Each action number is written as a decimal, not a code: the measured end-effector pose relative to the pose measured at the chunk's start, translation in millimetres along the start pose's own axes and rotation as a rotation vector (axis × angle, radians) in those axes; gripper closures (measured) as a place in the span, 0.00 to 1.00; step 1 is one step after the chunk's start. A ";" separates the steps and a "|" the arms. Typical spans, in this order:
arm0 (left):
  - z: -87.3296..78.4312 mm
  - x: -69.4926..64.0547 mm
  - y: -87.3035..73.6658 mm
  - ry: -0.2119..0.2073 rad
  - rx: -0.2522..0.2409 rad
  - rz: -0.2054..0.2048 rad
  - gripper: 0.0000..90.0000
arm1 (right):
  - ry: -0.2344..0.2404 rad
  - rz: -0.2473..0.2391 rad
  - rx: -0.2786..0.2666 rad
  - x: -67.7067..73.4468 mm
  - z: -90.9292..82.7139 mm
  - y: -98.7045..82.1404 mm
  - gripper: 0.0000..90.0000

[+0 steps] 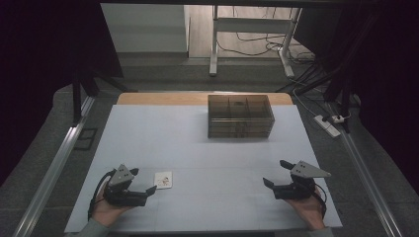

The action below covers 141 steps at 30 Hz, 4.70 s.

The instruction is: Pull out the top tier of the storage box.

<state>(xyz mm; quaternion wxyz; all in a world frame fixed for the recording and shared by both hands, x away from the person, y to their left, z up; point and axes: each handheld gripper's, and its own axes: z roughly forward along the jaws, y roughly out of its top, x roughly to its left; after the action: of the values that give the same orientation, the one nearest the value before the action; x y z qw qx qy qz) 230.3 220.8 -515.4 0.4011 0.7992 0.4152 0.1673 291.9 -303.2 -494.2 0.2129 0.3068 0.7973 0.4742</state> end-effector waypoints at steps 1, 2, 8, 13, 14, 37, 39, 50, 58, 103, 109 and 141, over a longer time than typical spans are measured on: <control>0.4 -0.2 0.4 0.002 0.002 0.002 0.10 | 0.003 0.000 -0.001 0.6 0.4 0.0 0.09; 0.7 -0.2 0.7 -0.001 0.003 0.004 0.10 | 0.005 0.000 0.001 1.4 0.8 0.0 0.09; 2.2 -1.1 1.3 -0.010 0.006 0.006 0.10 | 0.003 0.010 -0.010 4.0 1.5 0.6 0.09; 2.2 -0.7 1.5 -0.013 0.005 0.003 0.10 | 0.006 -0.014 0.000 8.0 6.4 2.2 0.09; 2.2 -0.7 1.5 -0.013 0.005 0.003 0.10 | 0.006 -0.014 0.000 8.0 6.4 2.2 0.09; 4.3 -0.7 1.8 -0.007 0.005 -0.007 0.10 | 0.024 -0.023 -0.023 28.2 21.9 12.1 0.10; 4.6 -0.8 1.8 -0.009 0.007 -0.005 0.10 | 0.026 -0.027 -0.022 28.4 22.6 12.2 0.11; 4.9 -0.6 1.3 -0.007 0.009 -0.004 0.10 | 0.034 -0.028 -0.014 37.7 31.0 14.9 0.13; 6.2 -0.1 0.8 -0.006 0.017 -0.006 0.10 | 0.009 -0.073 0.001 42.4 31.8 15.0 0.15; 7.8 1.4 -0.3 -0.001 0.035 -0.003 0.10 | -0.220 -0.438 0.055 52.8 31.6 14.2 0.16; 7.9 1.7 -0.3 0.000 0.034 -0.006 0.10 | -0.249 -0.486 0.058 54.8 31.8 15.4 0.17; 9.3 1.5 -0.5 -0.006 0.044 -0.006 0.10 | -0.304 -0.572 0.052 54.9 43.9 27.6 0.19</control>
<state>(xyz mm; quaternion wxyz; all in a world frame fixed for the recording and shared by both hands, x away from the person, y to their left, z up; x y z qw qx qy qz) 236.6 217.4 -521.7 0.3851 0.8072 0.4198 0.1545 287.9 -227.8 -492.6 0.4463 0.1431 0.8222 0.3231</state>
